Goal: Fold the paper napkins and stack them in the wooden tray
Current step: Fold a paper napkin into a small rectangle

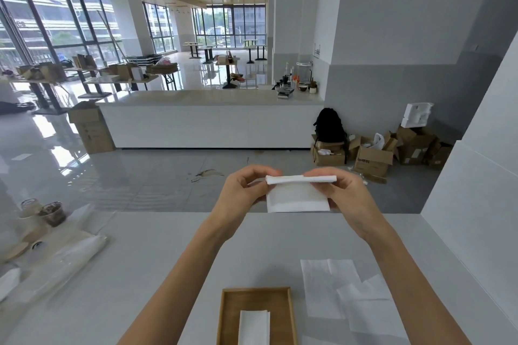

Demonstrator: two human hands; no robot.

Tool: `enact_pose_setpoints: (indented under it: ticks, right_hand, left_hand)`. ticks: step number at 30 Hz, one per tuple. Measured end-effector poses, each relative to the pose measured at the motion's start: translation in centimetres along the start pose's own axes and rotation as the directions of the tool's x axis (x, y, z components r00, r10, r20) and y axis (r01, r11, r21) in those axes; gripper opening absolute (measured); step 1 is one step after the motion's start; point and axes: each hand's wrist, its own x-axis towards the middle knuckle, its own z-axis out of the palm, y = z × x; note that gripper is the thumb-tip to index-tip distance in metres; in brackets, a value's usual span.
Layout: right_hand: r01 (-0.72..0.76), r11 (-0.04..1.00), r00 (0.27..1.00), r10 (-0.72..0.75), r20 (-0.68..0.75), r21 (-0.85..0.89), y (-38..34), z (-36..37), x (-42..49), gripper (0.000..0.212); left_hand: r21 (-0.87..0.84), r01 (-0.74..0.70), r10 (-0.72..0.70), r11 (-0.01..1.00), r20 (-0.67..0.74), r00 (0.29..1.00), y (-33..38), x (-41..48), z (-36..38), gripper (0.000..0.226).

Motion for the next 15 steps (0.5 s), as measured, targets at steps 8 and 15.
enact_pose_setpoints:
  ticks: [8,15]
  right_hand:
    - [0.215,0.968,0.976,-0.217,-0.001,-0.13,0.14,-0.11,-0.05,0.055]
    - [0.329,0.919,0.944,-0.327,0.045,-0.219,0.49,-0.37,-0.09,0.059]
  left_hand:
    - [-0.263,0.112,-0.12,0.958,-0.016,0.993,-0.4,-0.16,0.4,0.02]
    - [-0.21,0.241,-0.235,0.948,0.054,0.971,-0.29,-0.65,0.59,0.035]
